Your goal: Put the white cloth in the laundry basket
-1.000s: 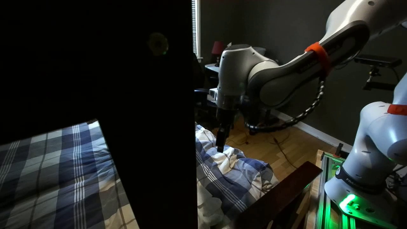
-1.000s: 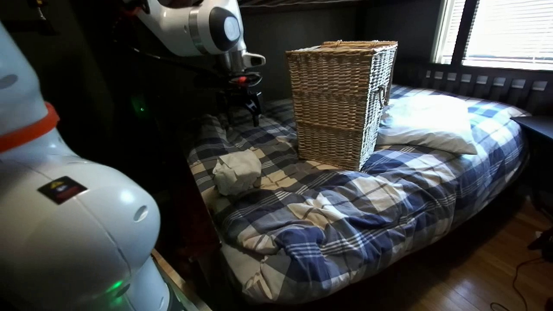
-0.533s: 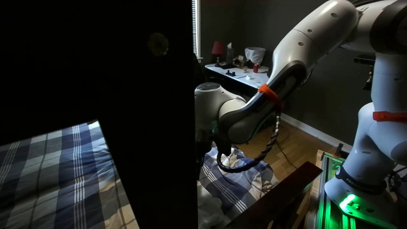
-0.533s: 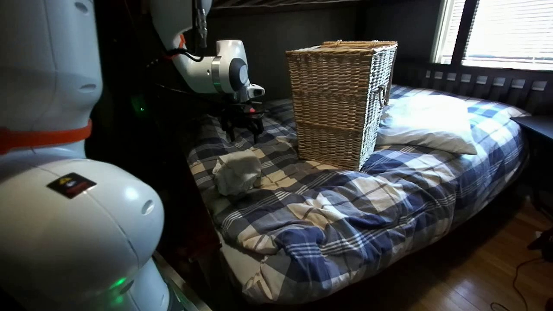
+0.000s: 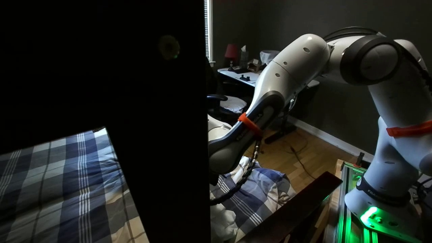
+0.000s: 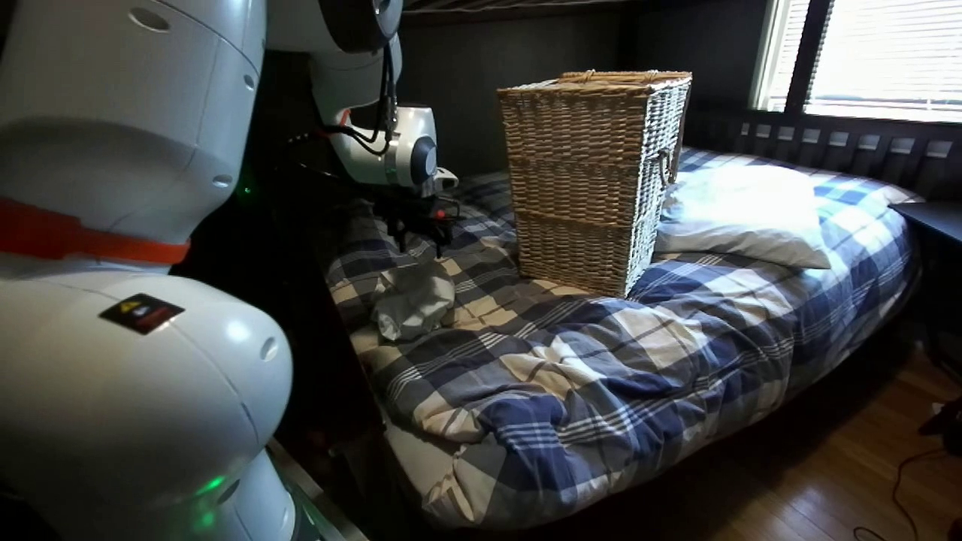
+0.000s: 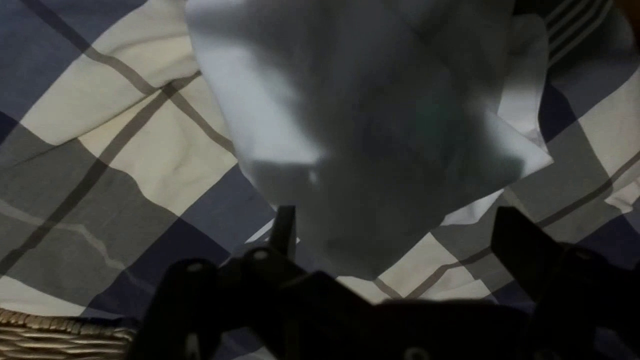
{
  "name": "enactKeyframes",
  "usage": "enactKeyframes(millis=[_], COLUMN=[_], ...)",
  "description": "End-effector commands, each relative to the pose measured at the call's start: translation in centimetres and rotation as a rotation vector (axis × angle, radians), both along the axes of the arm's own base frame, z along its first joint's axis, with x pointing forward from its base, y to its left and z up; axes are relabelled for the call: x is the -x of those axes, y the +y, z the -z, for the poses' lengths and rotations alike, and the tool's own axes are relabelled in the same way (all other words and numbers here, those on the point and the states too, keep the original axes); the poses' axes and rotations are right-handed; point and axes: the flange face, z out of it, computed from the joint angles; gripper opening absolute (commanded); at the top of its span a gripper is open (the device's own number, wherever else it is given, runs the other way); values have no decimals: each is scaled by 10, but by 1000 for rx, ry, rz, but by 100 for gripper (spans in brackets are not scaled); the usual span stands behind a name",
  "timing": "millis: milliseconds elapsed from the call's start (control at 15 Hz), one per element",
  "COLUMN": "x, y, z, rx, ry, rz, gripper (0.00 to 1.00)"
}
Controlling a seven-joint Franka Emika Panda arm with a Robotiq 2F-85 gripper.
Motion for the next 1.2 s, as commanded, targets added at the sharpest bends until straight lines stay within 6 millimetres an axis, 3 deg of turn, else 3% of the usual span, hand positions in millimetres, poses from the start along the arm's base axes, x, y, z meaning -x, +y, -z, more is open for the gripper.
enactKeyframes(millis=[0, 533, 1133], x=[0, -3, -30], y=[1, -1, -14], z=[1, -7, 44], rx=[1, 0, -37], ry=[3, -11, 60], rz=[-1, 3, 29], gripper=[100, 100, 100])
